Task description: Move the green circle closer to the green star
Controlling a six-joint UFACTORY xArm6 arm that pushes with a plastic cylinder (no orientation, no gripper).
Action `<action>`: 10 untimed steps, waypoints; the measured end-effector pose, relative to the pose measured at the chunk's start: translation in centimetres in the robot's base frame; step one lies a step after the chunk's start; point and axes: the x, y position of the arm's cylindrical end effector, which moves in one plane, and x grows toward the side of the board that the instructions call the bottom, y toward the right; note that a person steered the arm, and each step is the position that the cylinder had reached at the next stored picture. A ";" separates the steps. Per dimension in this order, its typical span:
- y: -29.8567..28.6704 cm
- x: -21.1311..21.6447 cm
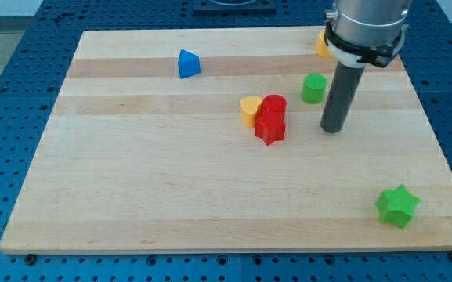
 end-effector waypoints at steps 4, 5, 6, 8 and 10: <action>-6.3 -8.0; -4.7 -11.2; -2.2 -10.5; -0.8 -6.1; 0.7 -0.6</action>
